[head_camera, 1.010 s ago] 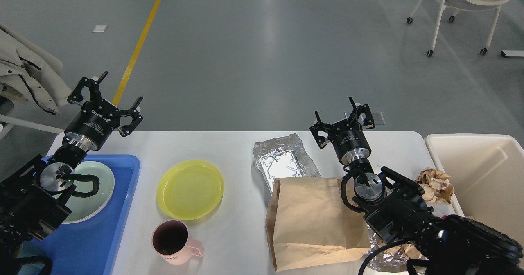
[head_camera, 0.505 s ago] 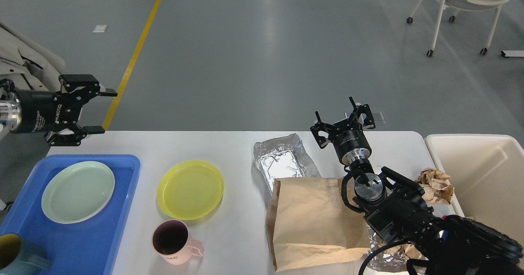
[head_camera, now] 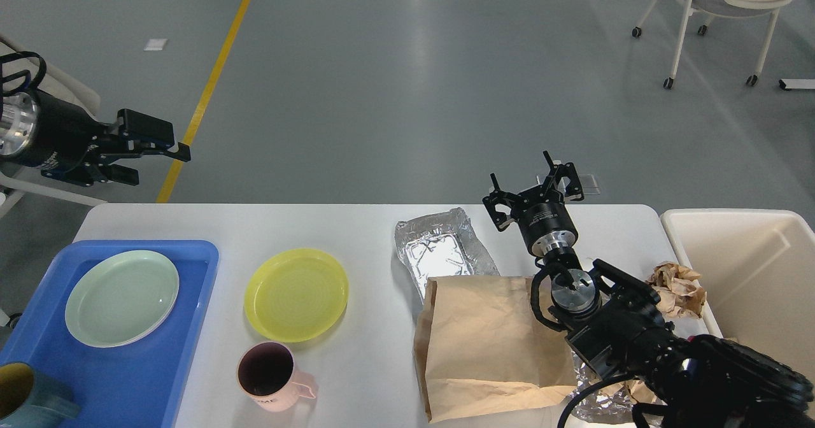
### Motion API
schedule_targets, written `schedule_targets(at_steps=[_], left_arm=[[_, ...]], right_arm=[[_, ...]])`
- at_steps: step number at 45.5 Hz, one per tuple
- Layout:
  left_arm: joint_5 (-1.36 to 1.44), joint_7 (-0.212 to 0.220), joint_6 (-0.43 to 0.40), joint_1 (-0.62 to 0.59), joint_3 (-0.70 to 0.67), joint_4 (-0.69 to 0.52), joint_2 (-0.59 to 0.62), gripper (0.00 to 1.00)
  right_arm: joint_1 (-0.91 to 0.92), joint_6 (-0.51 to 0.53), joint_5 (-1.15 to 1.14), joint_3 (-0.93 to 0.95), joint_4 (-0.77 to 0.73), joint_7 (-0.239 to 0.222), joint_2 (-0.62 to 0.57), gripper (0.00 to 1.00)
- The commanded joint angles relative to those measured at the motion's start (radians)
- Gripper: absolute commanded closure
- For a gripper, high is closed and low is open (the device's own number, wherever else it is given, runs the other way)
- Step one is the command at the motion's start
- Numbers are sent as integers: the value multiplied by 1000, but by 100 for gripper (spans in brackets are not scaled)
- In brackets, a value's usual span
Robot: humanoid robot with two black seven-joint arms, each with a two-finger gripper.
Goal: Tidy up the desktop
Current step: 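Raise the left gripper and swing it toward the pink mug, then lower the left gripper and grasp the pink mug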
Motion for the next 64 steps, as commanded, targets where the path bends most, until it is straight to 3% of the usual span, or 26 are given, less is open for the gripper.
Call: schedule_targets(at_steps=[1, 8, 19, 24, 34, 41, 51, 57, 64], left_arm=[[10, 46, 5, -122, 90, -221, -13, 1], [27, 86, 45, -225, 203, -393, -71, 1], [133, 154, 16, -267, 223, -459, -101, 1], [173, 181, 59, -189, 230, -459, -153, 1], [219, 241, 286, 37, 217, -459, -265, 3], [221, 250, 409, 125, 216, -447, -340, 5], [225, 272, 467, 197, 216, -416, -384, 15], [257, 286, 485, 238, 216, -372, -400, 16], [277, 286, 493, 287, 211, -337, -407, 28]], right_arm=[[0, 0, 0, 0, 0, 0, 0, 0], [0, 0, 0, 0, 0, 0, 0, 0], [0, 0, 0, 0, 1, 0, 0, 0], [0, 0, 0, 0, 3, 0, 0, 0], [0, 0, 0, 0, 3, 0, 0, 0], [0, 0, 0, 0, 3, 0, 0, 0], [0, 0, 0, 0, 3, 0, 0, 0], [0, 0, 0, 0, 3, 0, 0, 0], [0, 0, 0, 0, 3, 0, 0, 0]])
